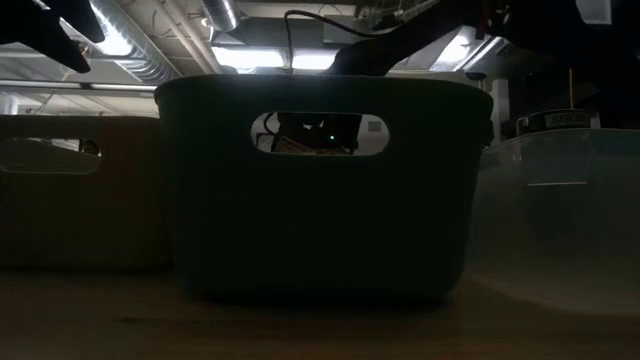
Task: Sort spices by type
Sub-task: Put the orange seasoning bag into the green bin
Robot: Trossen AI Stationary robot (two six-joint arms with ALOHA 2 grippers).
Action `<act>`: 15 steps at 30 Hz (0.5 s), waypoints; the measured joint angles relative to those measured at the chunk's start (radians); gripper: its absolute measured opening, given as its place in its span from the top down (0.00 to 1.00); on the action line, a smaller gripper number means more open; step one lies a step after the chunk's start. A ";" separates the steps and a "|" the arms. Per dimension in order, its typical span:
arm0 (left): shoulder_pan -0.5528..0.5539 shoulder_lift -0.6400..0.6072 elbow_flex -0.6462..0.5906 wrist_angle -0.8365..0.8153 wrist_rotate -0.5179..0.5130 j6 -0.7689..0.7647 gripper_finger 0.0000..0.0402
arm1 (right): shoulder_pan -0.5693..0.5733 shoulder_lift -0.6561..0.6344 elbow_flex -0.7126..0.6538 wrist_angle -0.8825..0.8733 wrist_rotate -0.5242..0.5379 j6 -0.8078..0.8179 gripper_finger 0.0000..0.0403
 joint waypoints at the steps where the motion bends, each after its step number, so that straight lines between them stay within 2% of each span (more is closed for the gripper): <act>1: 0.000 0.000 0.000 0.000 0.000 0.000 0.47 | 0.002 0.001 0.000 -0.002 0.004 0.000 0.34; 10: 0.000 0.000 0.000 0.002 0.000 -0.010 0.47 | 0.024 0.023 0.004 0.002 0.051 0.000 0.35; 15: 0.000 0.000 0.000 0.002 0.000 -0.023 0.47 | 0.026 0.024 0.003 0.010 0.052 -0.005 0.48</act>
